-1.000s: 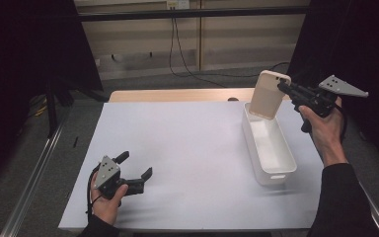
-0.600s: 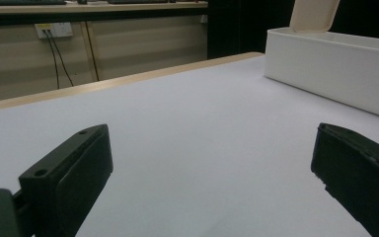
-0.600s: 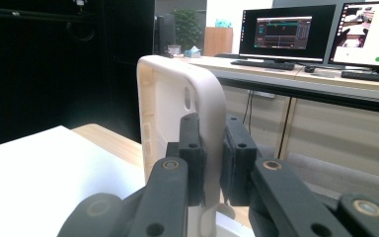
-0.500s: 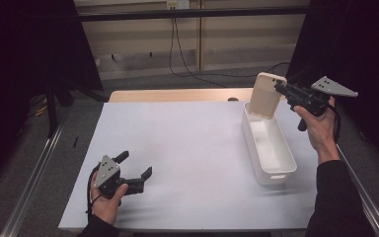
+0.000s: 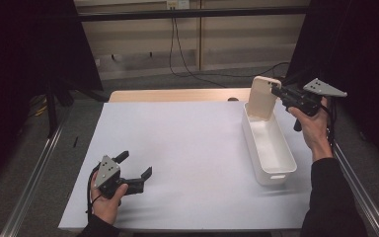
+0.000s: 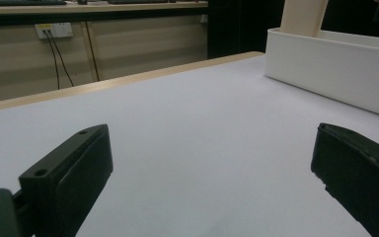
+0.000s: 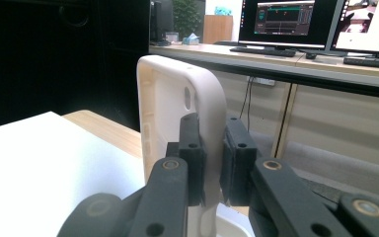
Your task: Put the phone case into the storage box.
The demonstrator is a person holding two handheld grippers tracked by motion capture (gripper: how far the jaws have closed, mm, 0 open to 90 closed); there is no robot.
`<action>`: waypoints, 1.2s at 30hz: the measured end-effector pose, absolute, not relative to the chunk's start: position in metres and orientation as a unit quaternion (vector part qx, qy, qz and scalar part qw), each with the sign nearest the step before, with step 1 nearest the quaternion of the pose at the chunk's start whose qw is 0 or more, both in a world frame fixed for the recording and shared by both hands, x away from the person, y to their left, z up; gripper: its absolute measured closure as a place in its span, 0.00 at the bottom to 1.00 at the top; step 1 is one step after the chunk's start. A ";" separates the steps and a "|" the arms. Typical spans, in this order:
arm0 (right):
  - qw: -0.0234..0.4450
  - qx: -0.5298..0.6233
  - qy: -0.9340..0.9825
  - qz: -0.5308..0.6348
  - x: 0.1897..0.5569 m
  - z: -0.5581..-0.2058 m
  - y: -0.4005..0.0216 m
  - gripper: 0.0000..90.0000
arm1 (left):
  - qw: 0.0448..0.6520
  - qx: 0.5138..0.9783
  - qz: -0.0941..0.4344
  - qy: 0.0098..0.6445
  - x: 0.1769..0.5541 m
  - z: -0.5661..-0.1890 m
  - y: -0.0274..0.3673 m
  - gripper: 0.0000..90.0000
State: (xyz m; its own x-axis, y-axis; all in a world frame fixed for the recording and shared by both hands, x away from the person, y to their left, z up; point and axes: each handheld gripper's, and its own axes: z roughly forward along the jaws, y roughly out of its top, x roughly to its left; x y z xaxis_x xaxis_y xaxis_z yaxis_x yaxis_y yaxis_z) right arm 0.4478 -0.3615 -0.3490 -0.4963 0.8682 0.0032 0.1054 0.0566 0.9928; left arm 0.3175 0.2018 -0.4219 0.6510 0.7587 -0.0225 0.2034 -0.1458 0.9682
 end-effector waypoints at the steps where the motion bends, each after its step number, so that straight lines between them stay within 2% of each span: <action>1: 0.333 0.377 0.648 0.572 0.449 -0.351 -0.362 0.91 | 0.560 0.716 0.248 0.334 0.318 -0.422 0.202 0.03; 36: 0.332 0.405 0.652 0.549 0.465 -0.389 -0.363 0.91 | 0.555 0.719 0.250 0.336 0.319 -0.423 0.201 0.03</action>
State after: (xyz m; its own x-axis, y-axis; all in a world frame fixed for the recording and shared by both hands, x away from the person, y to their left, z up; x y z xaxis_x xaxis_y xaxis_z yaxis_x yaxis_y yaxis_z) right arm 0.4648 -0.3628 -0.3889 -0.4525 0.8917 0.0124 0.1630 0.0690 0.9842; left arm 0.3193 0.2012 -0.4235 0.6498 0.7600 -0.0134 0.2057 -0.1589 0.9656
